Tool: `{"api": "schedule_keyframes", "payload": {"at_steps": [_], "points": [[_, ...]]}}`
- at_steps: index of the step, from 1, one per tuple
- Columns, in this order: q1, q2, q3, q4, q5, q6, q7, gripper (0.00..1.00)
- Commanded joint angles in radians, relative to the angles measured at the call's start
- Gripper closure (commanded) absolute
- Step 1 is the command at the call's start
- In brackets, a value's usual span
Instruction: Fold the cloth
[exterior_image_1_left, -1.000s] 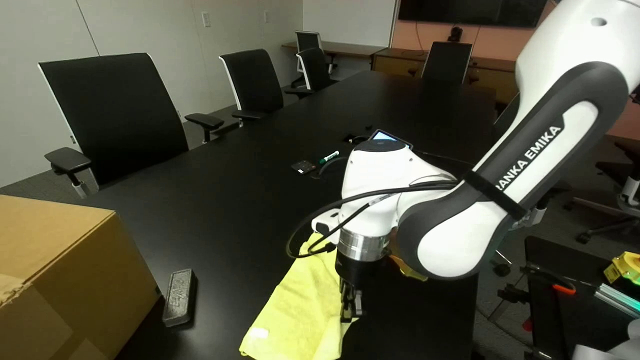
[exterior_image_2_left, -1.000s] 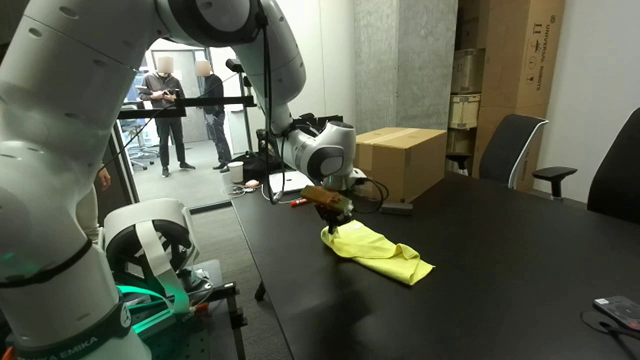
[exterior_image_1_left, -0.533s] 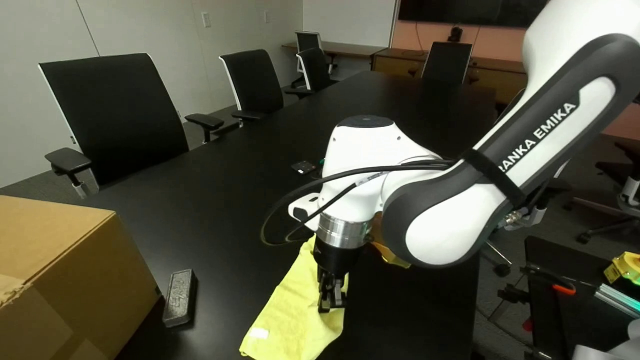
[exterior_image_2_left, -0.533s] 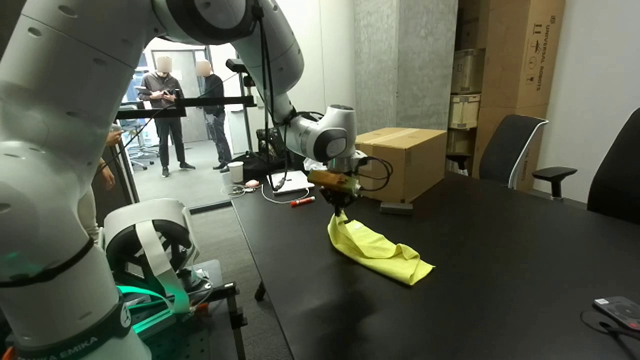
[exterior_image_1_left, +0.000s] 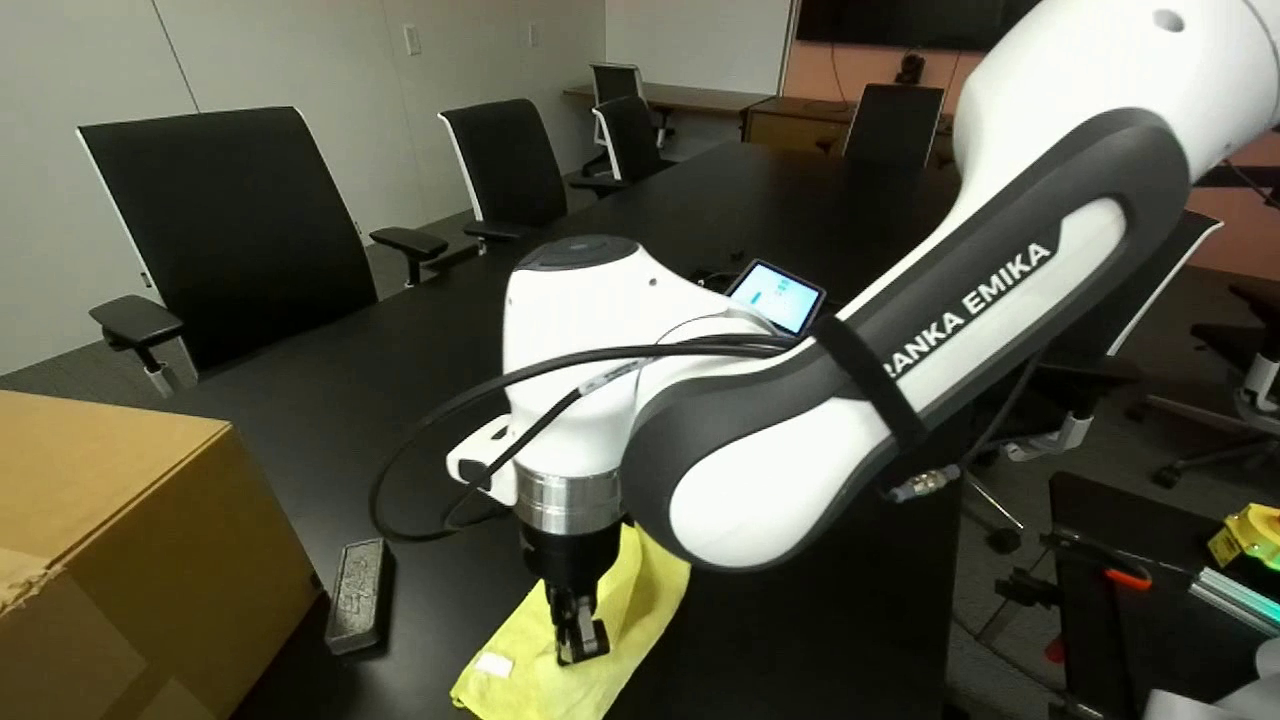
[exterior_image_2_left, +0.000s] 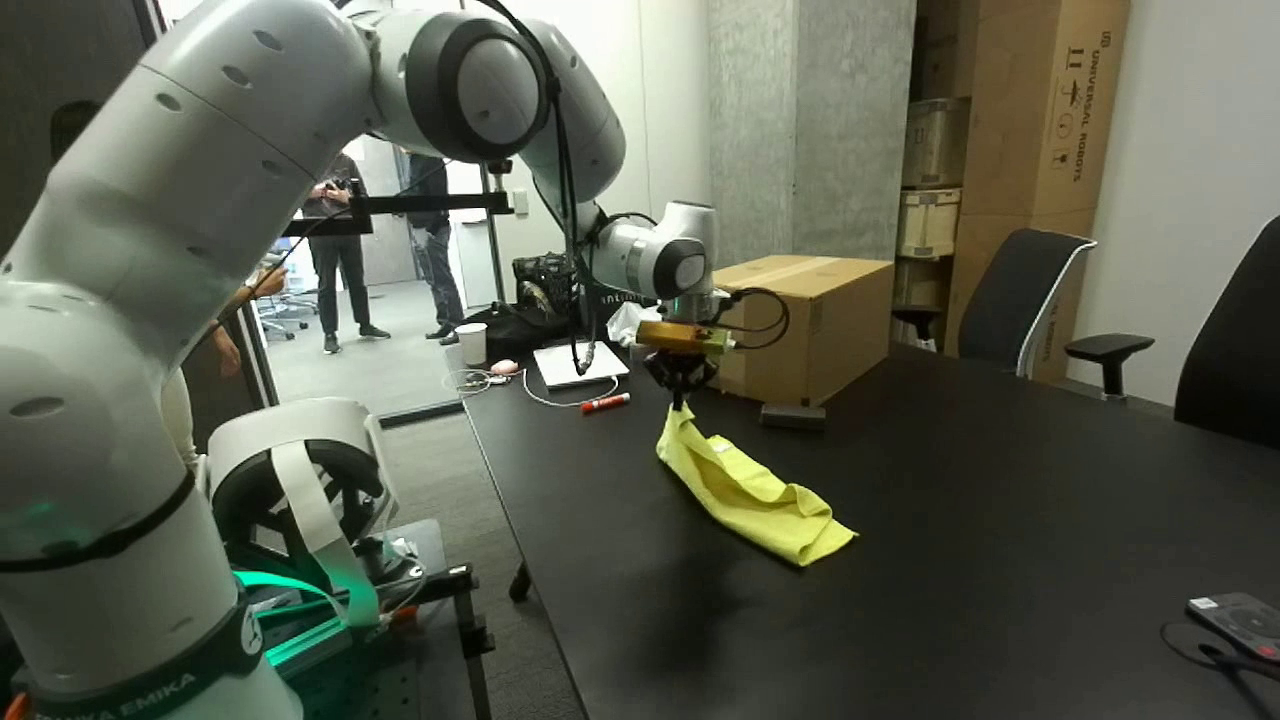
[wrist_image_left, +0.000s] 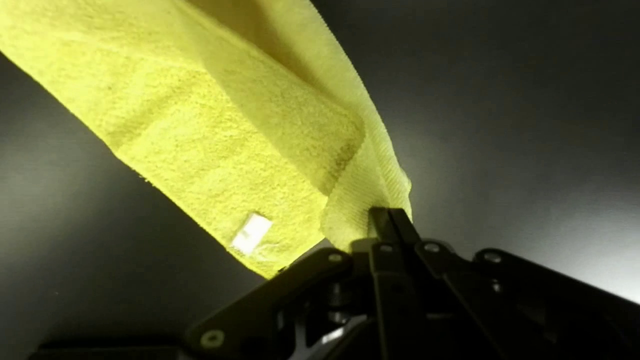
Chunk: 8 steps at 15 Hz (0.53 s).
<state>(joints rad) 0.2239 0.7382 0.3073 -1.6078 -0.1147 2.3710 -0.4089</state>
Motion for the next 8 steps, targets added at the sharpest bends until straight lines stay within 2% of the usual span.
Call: {"api": "schedule_keyframes", "payload": {"at_steps": [1,4,8], "points": [[0.086,0.145,-0.033,0.241,-0.066,-0.121,-0.035,0.99],[0.147,0.251,-0.079,0.38,-0.125,-0.205,-0.025,0.99],[0.189,0.367,-0.129,0.55,-0.161,-0.203,-0.004,0.99]]}}
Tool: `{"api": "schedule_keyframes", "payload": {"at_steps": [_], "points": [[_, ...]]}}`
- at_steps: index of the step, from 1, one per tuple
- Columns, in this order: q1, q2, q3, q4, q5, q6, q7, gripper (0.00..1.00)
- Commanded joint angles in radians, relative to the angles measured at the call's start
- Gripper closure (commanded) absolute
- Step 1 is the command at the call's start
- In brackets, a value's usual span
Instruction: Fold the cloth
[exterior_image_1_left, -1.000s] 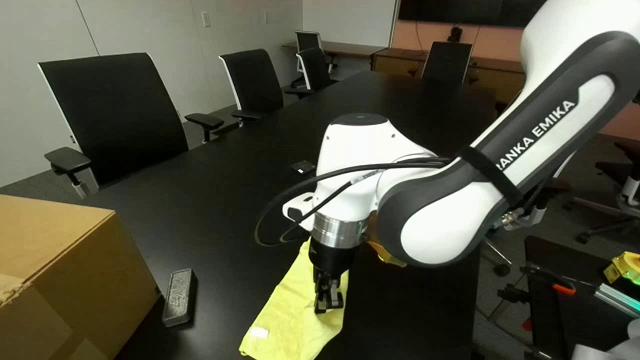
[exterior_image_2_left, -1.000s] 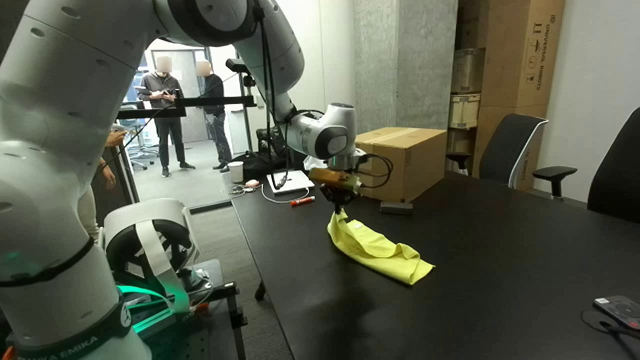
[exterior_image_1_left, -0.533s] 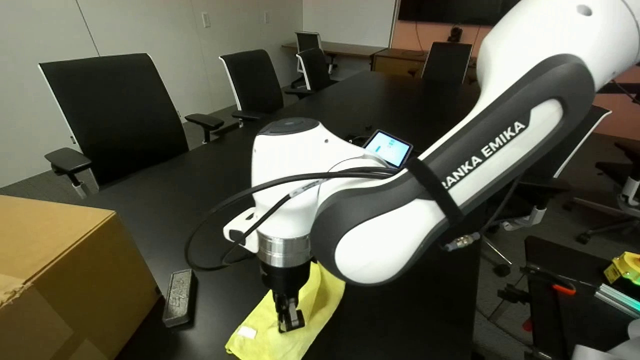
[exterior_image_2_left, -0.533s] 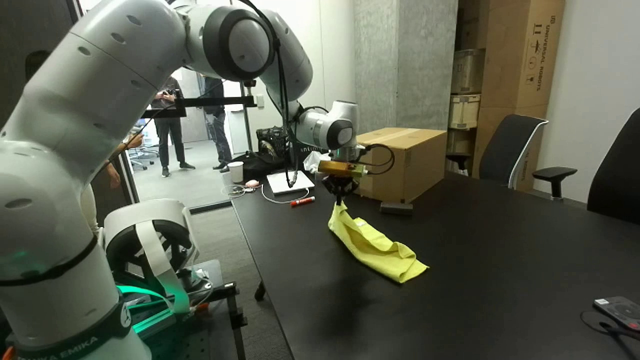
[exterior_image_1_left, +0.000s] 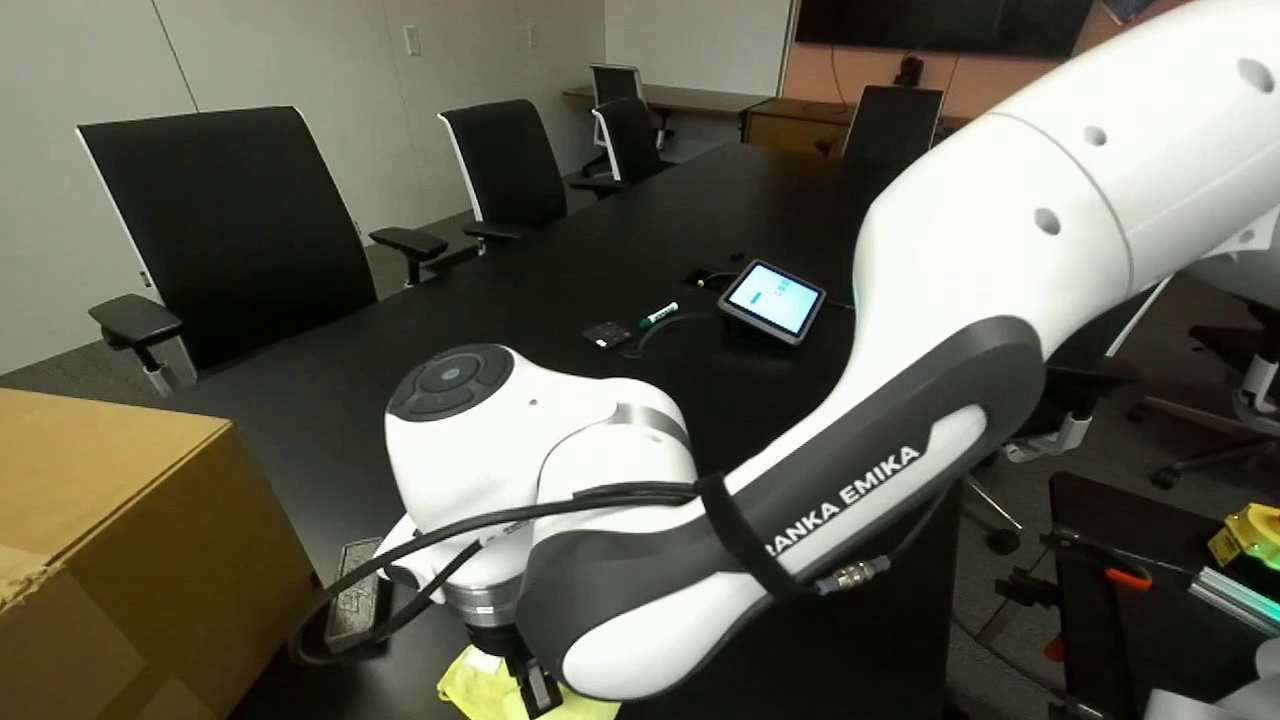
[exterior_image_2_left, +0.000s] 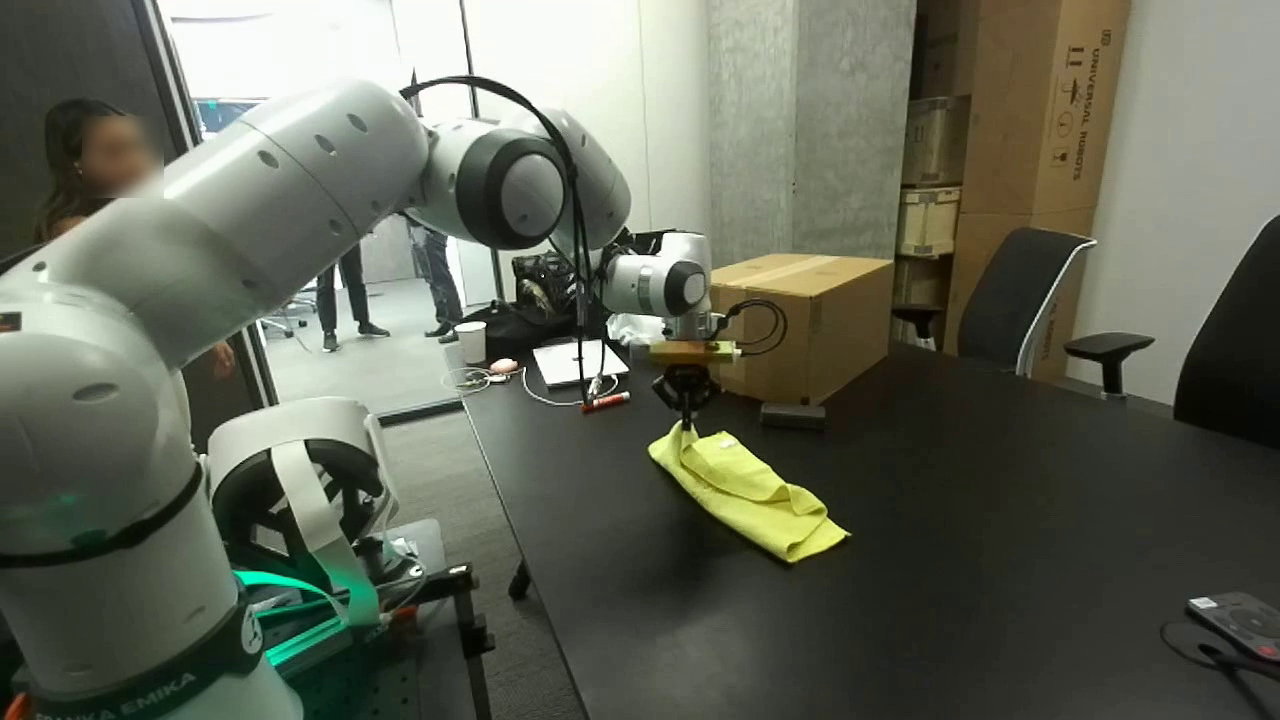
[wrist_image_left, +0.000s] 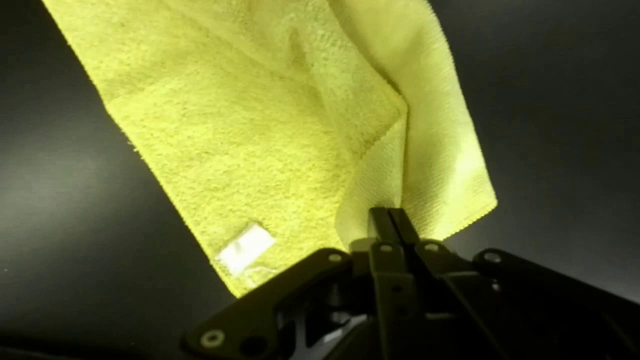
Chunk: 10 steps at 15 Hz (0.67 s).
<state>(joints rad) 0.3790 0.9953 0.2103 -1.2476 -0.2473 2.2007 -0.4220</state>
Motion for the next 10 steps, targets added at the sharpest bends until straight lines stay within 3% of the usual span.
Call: {"api": "schedule_keyframes", "payload": {"at_steps": [1,5,7,10], "points": [[0.042,0.135,-0.041,0.24,-0.023,-0.026,0.013,0.99],[0.04,0.196,-0.053,0.359,-0.008,0.015,0.032,0.99],[0.041,0.22,-0.065,0.392,-0.01,0.001,0.032,0.71],[0.019,0.237,-0.069,0.41,0.007,-0.021,0.027,0.5]]}}
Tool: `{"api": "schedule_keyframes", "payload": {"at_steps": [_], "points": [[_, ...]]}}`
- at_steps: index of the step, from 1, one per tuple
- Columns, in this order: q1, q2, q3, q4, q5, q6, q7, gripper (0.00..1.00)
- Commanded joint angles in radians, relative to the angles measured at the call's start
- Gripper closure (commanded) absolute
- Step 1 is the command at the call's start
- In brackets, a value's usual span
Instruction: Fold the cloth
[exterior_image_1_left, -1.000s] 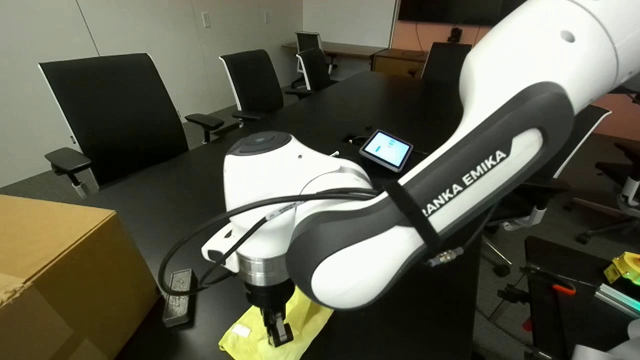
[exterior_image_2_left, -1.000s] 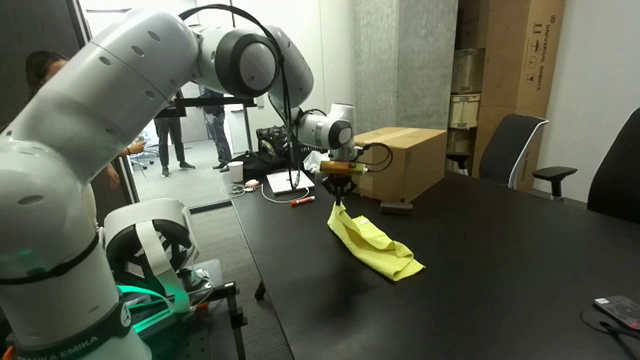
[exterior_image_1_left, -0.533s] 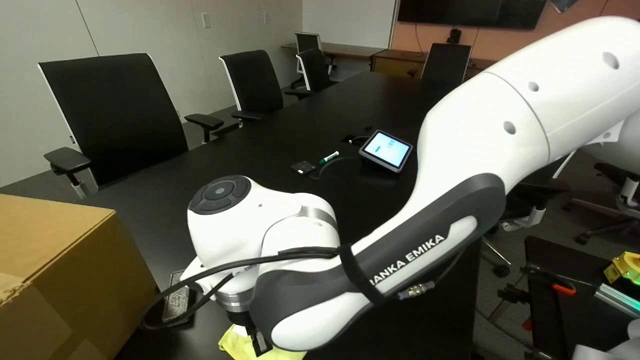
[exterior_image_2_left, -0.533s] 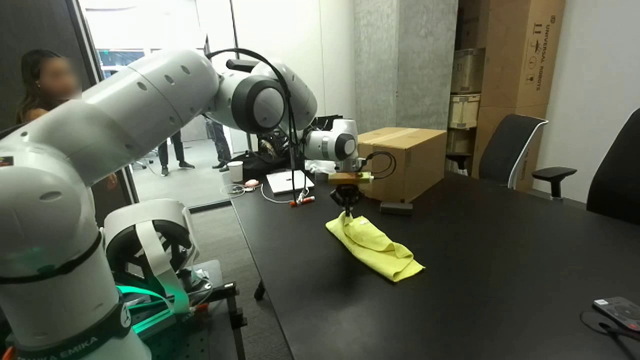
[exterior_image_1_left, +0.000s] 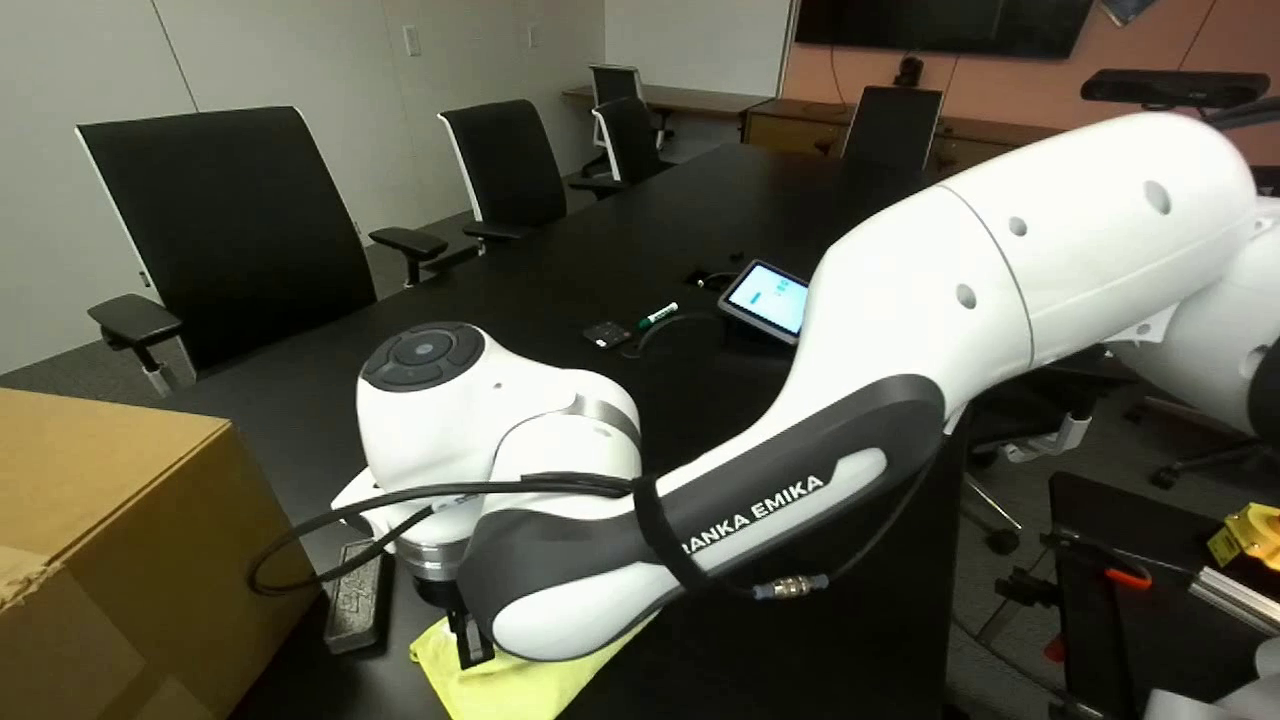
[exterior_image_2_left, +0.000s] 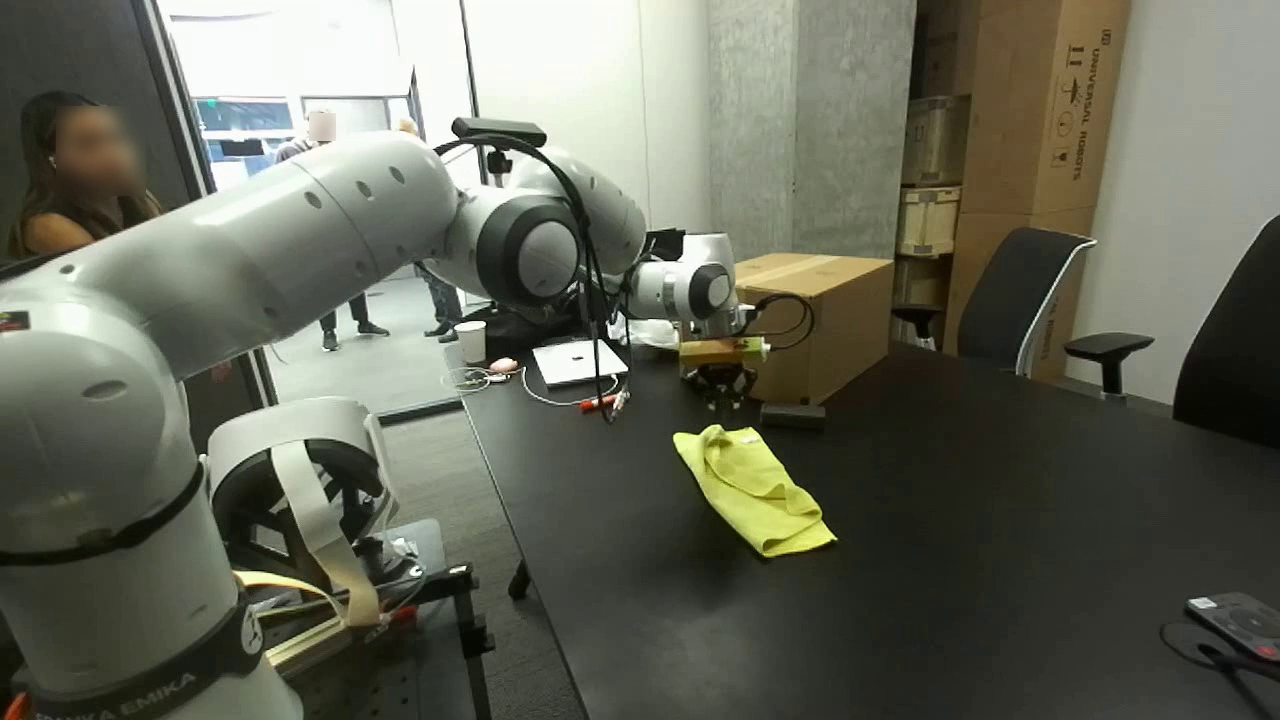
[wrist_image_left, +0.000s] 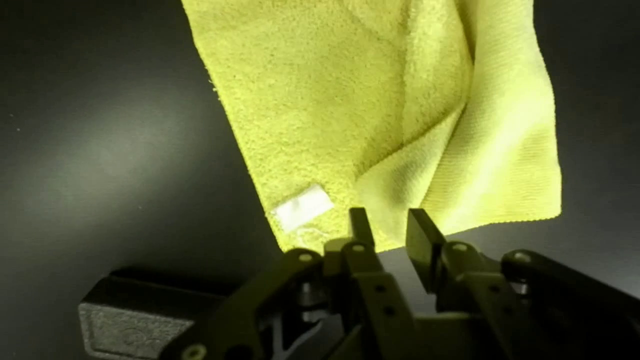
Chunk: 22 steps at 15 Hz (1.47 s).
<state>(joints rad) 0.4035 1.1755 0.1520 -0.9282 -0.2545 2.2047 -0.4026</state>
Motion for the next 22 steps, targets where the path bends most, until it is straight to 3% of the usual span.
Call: {"api": "schedule_keyframes", "payload": {"at_steps": [1,7,11,22], "points": [[-0.023,0.048,-0.009,0.066,0.016,-0.012,0.011,0.42],[-0.202,-0.099,-0.033,-0.206,0.042,0.11,0.131,0.01],[-0.331,-0.193,-0.03,-0.392,0.076,0.176,0.195,0.0],[-0.576,-0.582,0.018,-0.869,0.363,0.189,0.098,0.0]]}}
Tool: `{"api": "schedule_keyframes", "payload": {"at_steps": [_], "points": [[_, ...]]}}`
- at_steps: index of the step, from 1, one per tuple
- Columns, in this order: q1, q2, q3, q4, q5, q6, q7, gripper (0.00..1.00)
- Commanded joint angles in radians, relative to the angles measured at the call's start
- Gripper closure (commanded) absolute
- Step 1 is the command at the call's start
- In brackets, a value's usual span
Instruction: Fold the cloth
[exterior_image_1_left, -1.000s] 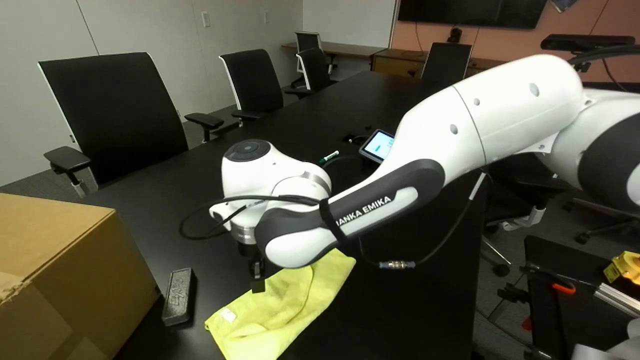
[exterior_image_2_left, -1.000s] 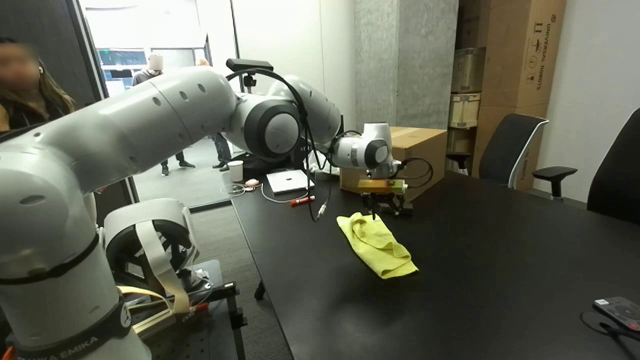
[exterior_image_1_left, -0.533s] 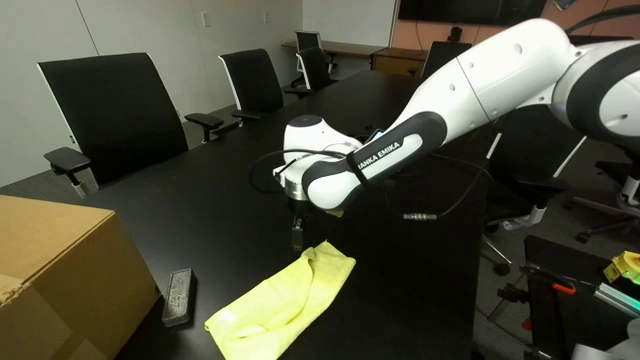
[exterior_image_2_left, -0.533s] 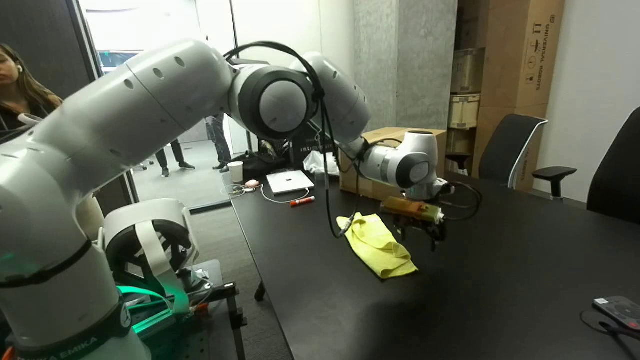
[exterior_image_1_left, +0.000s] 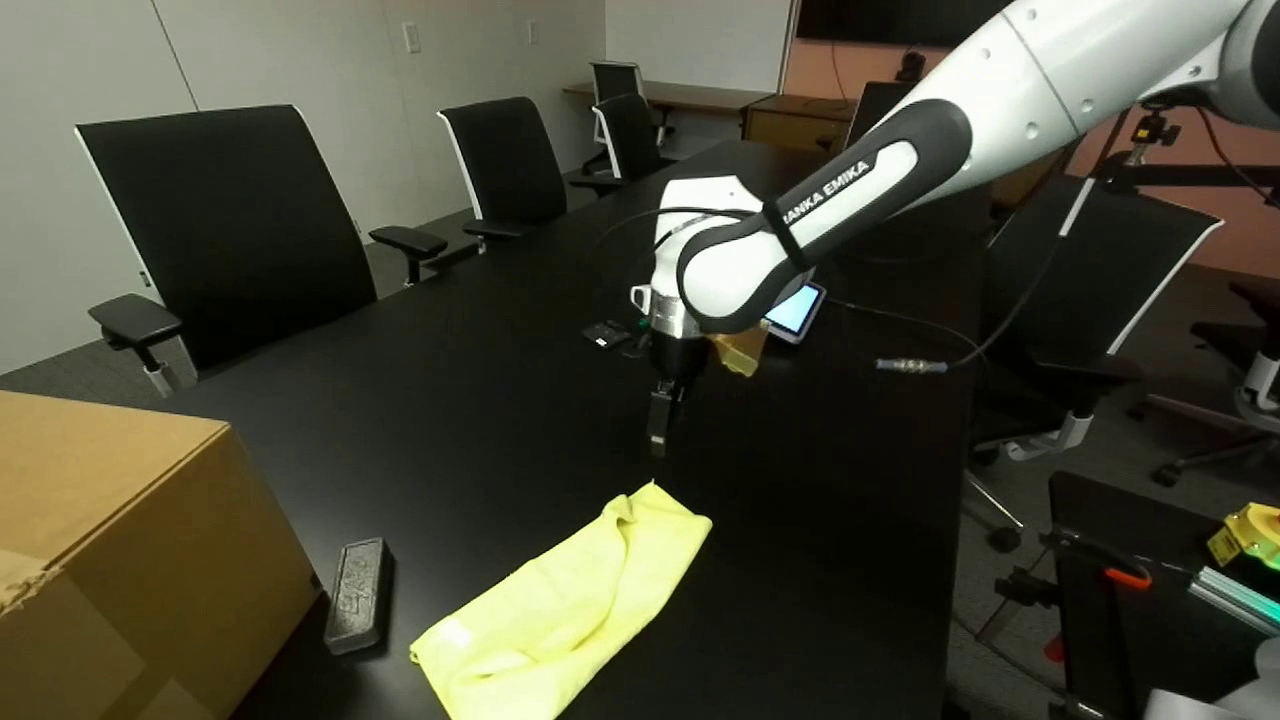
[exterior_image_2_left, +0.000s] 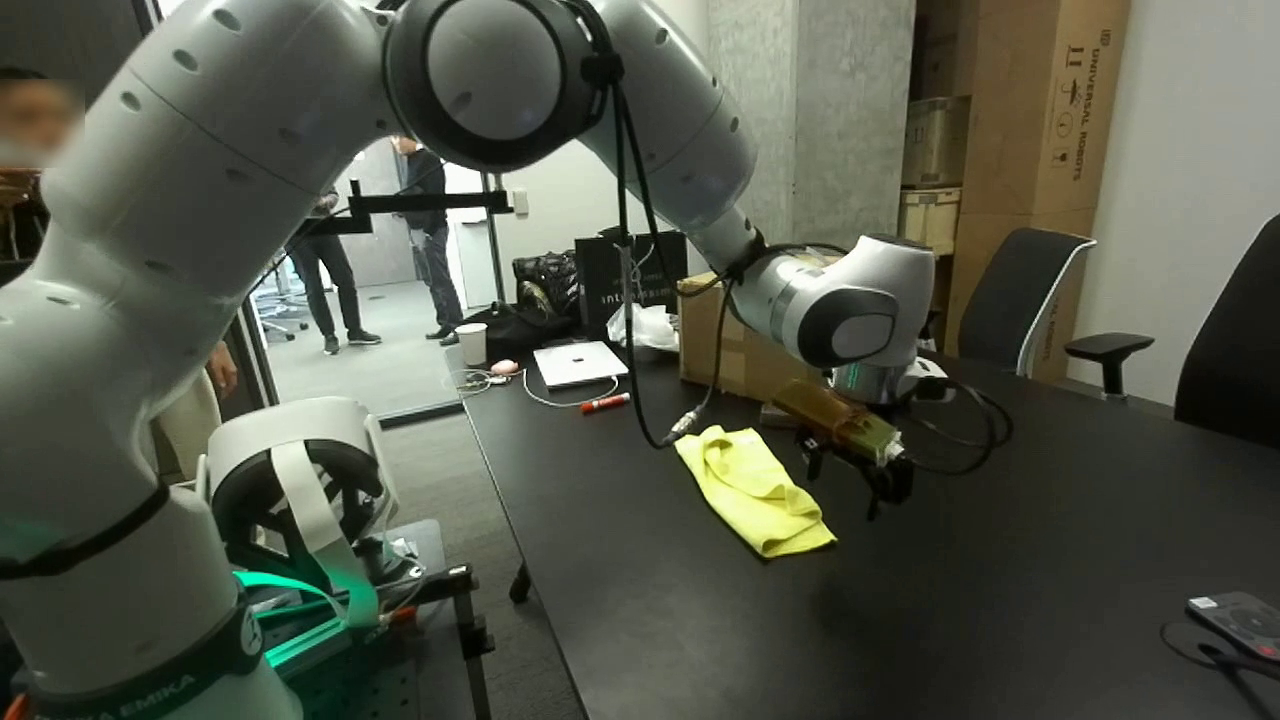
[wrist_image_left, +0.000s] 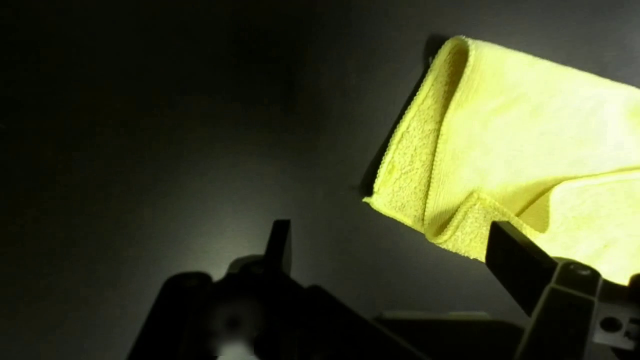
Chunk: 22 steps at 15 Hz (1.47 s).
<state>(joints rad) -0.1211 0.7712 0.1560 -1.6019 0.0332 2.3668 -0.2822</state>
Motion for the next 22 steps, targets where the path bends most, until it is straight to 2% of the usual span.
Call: {"api": "schedule_keyframes", "payload": {"at_steps": [1,6,8,12,15,16,19,22], "points": [[-0.061,-0.227,0.008,-0.237,0.098,0.027,-0.019,0.0],[-0.101,-0.474,-0.019,-0.39,0.2,-0.06,-0.051,0.0],[-0.102,-0.574,-0.036,-0.426,0.246,-0.131,-0.065,0.0],[-0.084,-0.765,-0.095,-0.455,0.339,-0.324,-0.118,0.0],[-0.069,-0.895,-0.162,-0.441,0.361,-0.45,-0.177,0.0],[-0.042,-0.793,-0.162,-0.407,0.327,-0.402,-0.124,0.0],[-0.037,-0.886,-0.198,-0.418,0.328,-0.457,-0.146,0.0],[-0.034,-0.888,-0.198,-0.433,0.329,-0.457,-0.151,0.0]]}}
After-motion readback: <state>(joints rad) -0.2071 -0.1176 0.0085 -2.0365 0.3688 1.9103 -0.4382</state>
